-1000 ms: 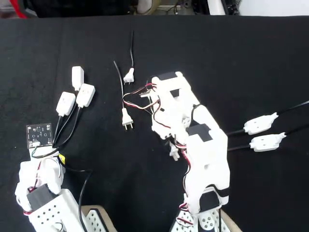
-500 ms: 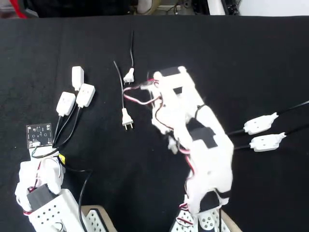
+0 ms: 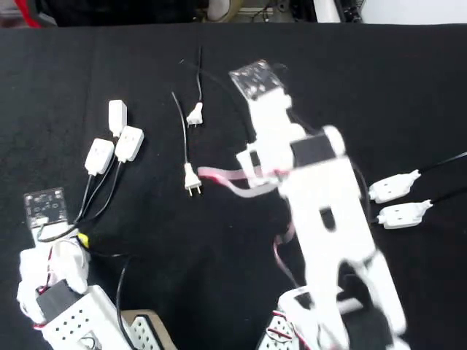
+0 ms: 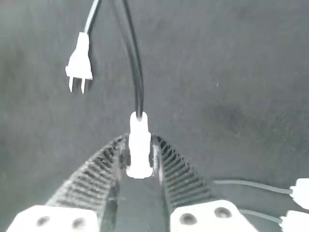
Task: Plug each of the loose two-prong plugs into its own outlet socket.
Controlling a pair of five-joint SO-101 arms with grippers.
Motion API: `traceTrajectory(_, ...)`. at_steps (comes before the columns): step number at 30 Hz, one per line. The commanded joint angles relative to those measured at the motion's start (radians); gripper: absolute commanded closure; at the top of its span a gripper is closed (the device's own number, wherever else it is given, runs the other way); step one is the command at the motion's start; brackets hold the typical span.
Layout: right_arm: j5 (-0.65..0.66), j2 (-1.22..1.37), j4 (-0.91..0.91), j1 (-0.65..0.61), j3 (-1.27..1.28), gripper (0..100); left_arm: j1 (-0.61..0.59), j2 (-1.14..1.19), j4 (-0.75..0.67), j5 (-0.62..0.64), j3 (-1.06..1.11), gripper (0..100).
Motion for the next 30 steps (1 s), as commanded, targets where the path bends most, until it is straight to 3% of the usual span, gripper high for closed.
traceTrajectory(1, -0.101, -0.262, -0.227, -0.011, 0.249, 98.7, -0.027, -0.008, -0.017, 0.061, -0.035, 78)
traceTrajectory(4, -0.157, -0.412, -0.399, -0.008, 0.441, 98.7, 0.005, 0.003, -0.015, 0.152, -0.130, 78)
traceTrajectory(8, -0.192, -0.519, -0.420, 0.063, 0.504, 98.7, 0.251, 0.080, -0.003, 0.212, -0.243, 77)
traceTrajectory(12, -0.206, -0.484, -0.414, 0.091, 0.507, 98.7, 0.437, 0.358, -0.040, 0.288, -0.461, 77)
traceTrajectory(16, -0.206, -0.414, -0.419, 0.089, 0.499, 98.7, 0.526, 0.718, -0.098, 0.236, -0.694, 77)
traceTrajectory(22, -0.206, -0.325, -0.493, 0.107, 0.504, 98.7, 0.561, 1.151, -0.241, 0.210, -1.012, 77)
traceTrajectory(30, -0.206, -0.239, -0.545, 0.112, 0.499, 98.7, 0.579, 1.695, -0.488, 0.394, -1.279, 78)
